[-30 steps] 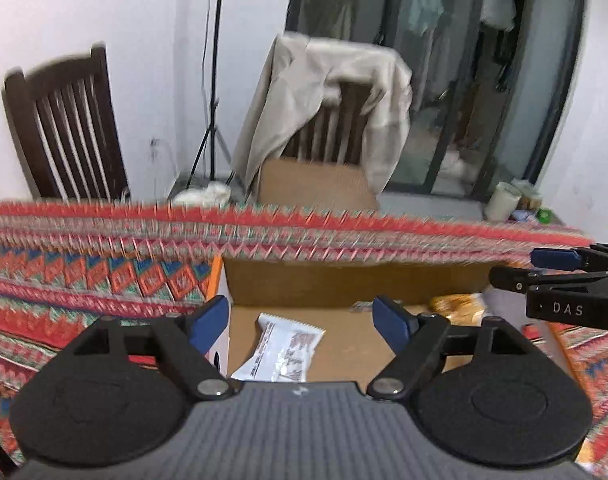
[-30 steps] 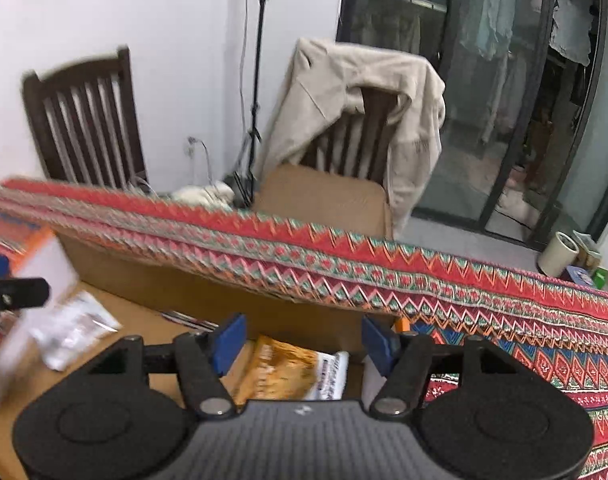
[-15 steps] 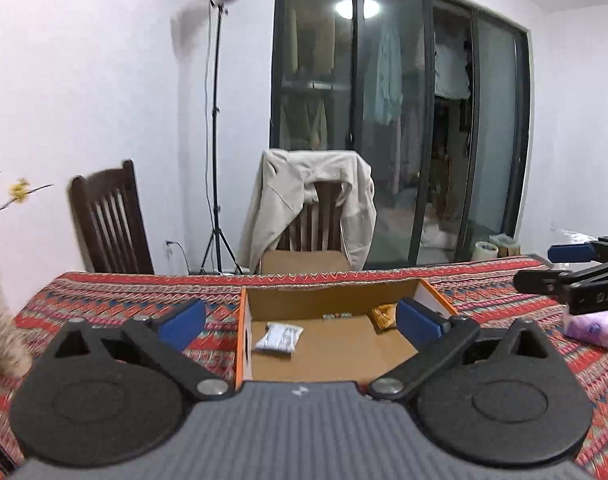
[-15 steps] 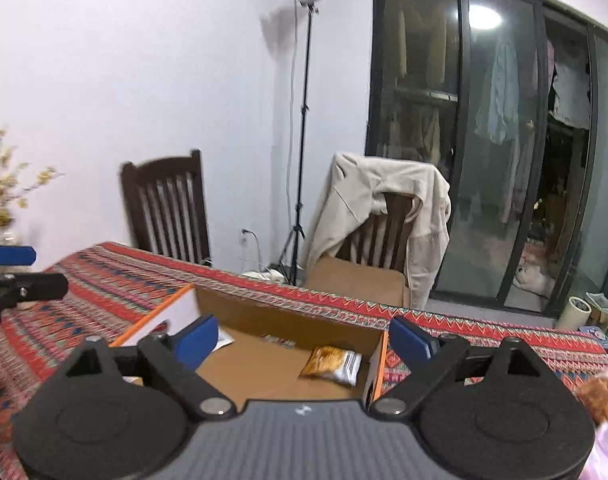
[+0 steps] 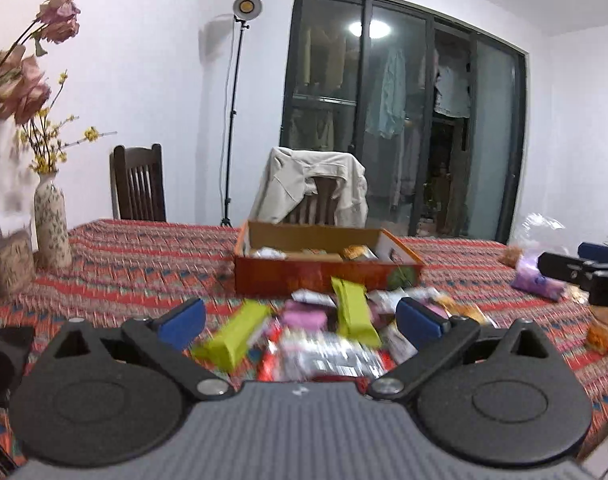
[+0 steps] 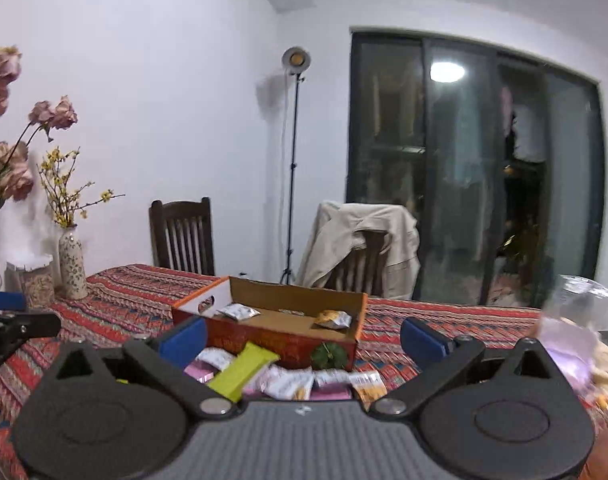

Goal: Organize snacks
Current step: 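Lift both open tools out of the box back toward the snack pile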

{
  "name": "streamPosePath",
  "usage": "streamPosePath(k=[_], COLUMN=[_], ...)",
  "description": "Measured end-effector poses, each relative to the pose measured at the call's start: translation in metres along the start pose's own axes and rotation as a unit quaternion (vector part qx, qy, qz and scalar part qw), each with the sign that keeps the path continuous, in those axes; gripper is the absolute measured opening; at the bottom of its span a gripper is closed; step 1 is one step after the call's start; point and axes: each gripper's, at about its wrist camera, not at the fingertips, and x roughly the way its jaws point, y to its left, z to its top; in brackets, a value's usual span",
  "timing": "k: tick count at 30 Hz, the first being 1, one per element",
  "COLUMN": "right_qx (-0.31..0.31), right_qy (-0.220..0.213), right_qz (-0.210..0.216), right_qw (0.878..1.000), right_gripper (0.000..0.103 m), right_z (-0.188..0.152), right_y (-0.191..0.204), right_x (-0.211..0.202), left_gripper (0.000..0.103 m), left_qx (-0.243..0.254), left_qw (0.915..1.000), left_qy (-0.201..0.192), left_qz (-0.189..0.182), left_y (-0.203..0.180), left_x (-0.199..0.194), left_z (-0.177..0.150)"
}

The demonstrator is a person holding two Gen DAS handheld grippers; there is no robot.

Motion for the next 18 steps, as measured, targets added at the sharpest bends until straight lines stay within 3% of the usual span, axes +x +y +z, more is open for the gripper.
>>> streamPosePath(k=[5, 10, 13, 18], right_qx=[0.020, 0.032, 0.019, 0.002], right_qy=[0.003, 0.040, 0.055, 0.043], right_qz=[0.010, 0.011, 0.012, 0.010], right_qw=[1.000, 0.999, 0.998, 0.999], right_gripper=[0.103, 0.103, 0.103, 0.103], right_z=[-0.060, -0.109, -0.126, -0.131], right_y=[0.014, 0.027, 0.033, 0.038], right_x=[-0.036, -0.047, -0.047, -0.047], left_gripper=[0.103, 0.103, 0.103, 0.103], left_qx=[0.024, 0.020, 0.017, 0.015], left_qw=[0.9995, 0.9992, 0.9995, 0.9996], left_qy=[0.017, 0.032, 0.026, 0.017], left_qz=[0.009, 0.014, 0.006, 0.016], left_y=[-0.012, -0.016, -0.017, -0.016], left_x=[-0.016, -0.017, -0.019, -0.015], left_z=[-0.044, -0.073, -0.078, -0.076])
